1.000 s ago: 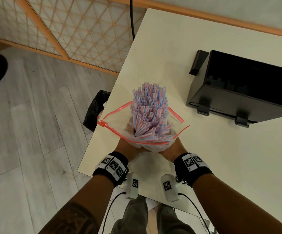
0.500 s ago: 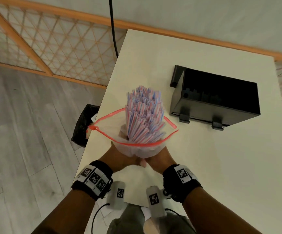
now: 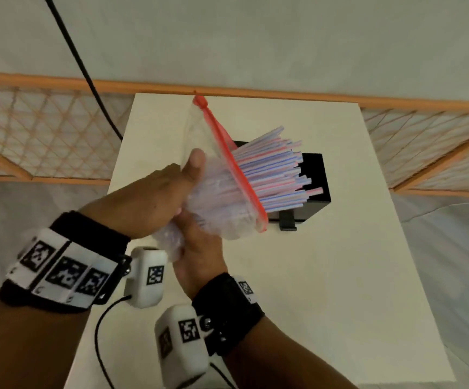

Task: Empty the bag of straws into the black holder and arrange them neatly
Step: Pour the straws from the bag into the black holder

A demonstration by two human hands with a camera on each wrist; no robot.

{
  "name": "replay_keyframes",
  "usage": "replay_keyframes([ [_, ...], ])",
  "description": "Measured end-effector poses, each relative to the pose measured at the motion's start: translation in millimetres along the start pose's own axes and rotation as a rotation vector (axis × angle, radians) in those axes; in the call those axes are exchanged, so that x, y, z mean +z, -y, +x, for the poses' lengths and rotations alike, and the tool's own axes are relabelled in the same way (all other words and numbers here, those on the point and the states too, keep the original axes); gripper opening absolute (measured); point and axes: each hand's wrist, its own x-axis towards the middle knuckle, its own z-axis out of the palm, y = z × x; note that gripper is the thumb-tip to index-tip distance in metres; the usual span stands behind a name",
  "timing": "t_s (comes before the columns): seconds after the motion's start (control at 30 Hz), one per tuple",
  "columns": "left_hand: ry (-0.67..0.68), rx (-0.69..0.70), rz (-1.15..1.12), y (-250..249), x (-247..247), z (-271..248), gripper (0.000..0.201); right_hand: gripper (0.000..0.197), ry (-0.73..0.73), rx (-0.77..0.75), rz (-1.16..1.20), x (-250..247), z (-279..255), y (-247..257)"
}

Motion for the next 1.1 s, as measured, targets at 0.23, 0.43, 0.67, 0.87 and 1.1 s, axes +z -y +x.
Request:
replay_keyframes([
  [0.23,0.042,0.031,0.313,-46,2,60,0.102,0.087,-0.071,0.189,0.103,3,36,30],
  [0.43,0.012,0.029,0.560,-83,13,97,0.072,0.096,0.027,0.440,0.280,-7,54,53],
  [0.67,0.065,-0.064,0.645,-103,30,126,0.054,0.053,0.117,0.424,0.354,-33,68,67],
  [0.87,0.132,-0.071,0.772,-115,44,137,0.048,0.048,0.148,0.465,0.380,-46,70,76],
  [1.1,0.071,-0.105,0.721,-97,36,126,0.060,0.048,0.115,0.505,0.355,-40,59,69],
])
